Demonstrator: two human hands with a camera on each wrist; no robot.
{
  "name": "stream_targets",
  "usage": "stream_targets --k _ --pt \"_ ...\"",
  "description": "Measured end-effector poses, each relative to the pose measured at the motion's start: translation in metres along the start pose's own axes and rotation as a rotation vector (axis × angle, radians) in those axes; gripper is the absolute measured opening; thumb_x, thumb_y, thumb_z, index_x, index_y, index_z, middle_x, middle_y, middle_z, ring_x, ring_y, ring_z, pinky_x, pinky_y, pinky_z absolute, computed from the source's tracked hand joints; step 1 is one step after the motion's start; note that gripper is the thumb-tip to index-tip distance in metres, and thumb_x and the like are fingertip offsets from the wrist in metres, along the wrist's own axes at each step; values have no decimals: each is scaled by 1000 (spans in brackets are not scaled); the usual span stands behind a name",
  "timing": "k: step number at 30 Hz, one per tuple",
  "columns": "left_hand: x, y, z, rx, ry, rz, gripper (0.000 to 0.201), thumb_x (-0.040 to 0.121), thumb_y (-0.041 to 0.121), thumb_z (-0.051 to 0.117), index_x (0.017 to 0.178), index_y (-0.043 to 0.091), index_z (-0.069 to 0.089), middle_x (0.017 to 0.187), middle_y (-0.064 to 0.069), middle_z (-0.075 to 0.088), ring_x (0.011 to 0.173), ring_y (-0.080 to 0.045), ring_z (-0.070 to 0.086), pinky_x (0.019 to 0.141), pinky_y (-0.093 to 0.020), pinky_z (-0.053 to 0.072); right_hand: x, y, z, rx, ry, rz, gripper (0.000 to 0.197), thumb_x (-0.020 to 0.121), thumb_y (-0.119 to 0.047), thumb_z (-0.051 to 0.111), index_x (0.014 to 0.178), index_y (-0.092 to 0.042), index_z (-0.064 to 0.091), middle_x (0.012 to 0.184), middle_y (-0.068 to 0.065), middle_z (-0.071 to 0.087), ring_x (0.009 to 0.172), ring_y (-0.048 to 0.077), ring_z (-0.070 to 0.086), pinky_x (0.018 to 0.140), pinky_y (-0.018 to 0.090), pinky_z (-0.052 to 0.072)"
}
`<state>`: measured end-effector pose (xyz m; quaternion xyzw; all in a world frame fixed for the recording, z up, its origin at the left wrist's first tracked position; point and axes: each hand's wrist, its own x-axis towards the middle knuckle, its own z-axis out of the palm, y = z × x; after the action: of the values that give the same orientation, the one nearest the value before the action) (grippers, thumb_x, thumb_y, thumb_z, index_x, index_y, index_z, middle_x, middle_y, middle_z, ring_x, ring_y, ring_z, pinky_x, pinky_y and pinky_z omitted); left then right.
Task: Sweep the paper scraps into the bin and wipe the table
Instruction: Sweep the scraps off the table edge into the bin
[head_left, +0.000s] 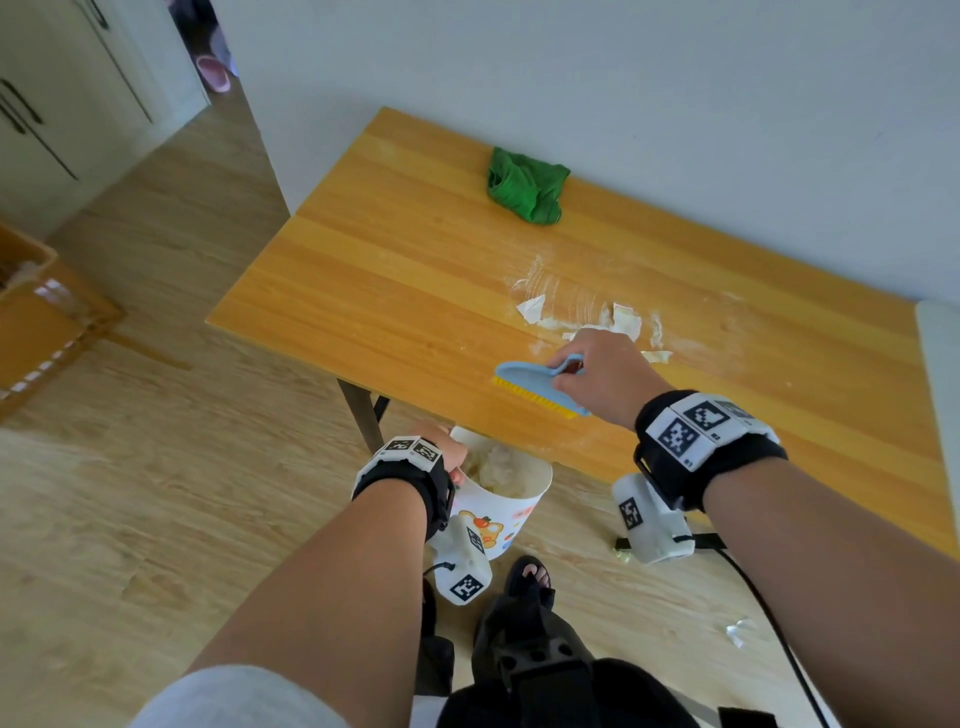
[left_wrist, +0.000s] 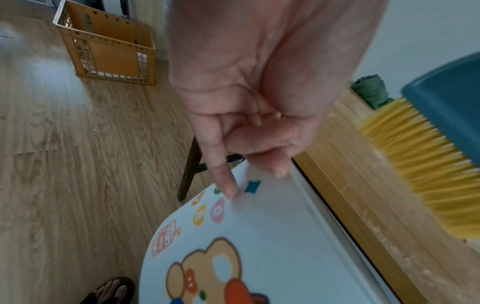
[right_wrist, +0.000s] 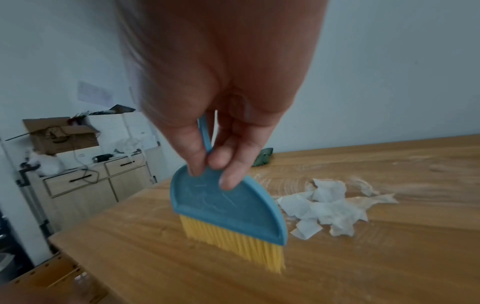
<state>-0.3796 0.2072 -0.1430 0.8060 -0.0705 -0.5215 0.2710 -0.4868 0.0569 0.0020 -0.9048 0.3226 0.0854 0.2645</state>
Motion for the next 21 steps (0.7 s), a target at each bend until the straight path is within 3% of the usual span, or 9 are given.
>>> stream_targets --k 2,5,7,10,14,17,19,21 --pt "1 1 5 13 16 7 37 92 9 54 127 -3 57 71 -7 61 59 -21 59 63 -28 58 -2 11 -9 11 68 34 23 93 -15 56 111 -12 70 100 12 66 90 37 64 78 46 55" --pt "3 5 11 -7 -48 -61 50 94 5 47 143 5 41 95 -22 71 71 -29 57 88 -47 57 -4 32 -22 28 199 104 26 95 -17 53 116 -10 67 95 14 63 88 39 64 74 45 54" --pt "4 8 14 15 -51 -80 53 96 8 44 148 10 34 105 -24 71 77 -30 60 90 -49 56 -2 51 -29 -7 274 152 27 96 -18 51 117 -10 66 99 13 60 79 34 60 64 41 49" --pt "8 12 20 80 -69 -86 54 99 11 42 151 11 28 104 -23 72 82 -30 62 93 -48 55 4 81 -39 -51 338 227 28 98 -18 47 119 -10 65 117 12 53 74 24 50 62 31 37" --pt "10 19 29 108 -76 -109 51 100 10 40 149 6 31 88 -19 66 81 -28 57 97 -48 53 14 114 -48 -77 344 329 30 99 -20 45 122 -8 62 122 13 52 71 25 52 61 32 40" --pt "7 18 32 96 -69 -121 53 99 10 39 151 13 30 84 -16 68 76 -28 60 92 -47 56 25 129 -47 -141 246 368 30 99 -17 43 112 -4 66 87 14 59 53 22 47 46 27 35" --pt "6 18 32 76 -62 -127 55 98 10 39 151 15 29 80 -15 69 71 -27 59 90 -47 57 28 129 -43 -161 152 371 29 97 -14 44 100 -1 70 63 10 52 43 18 39 40 24 27" --pt "5 19 32 69 -59 -135 56 98 8 39 152 16 28 78 -13 68 65 -25 58 90 -47 57 27 124 -39 -184 77 351 26 95 -10 47 92 0 71 55 6 48 40 16 35 38 23 25"
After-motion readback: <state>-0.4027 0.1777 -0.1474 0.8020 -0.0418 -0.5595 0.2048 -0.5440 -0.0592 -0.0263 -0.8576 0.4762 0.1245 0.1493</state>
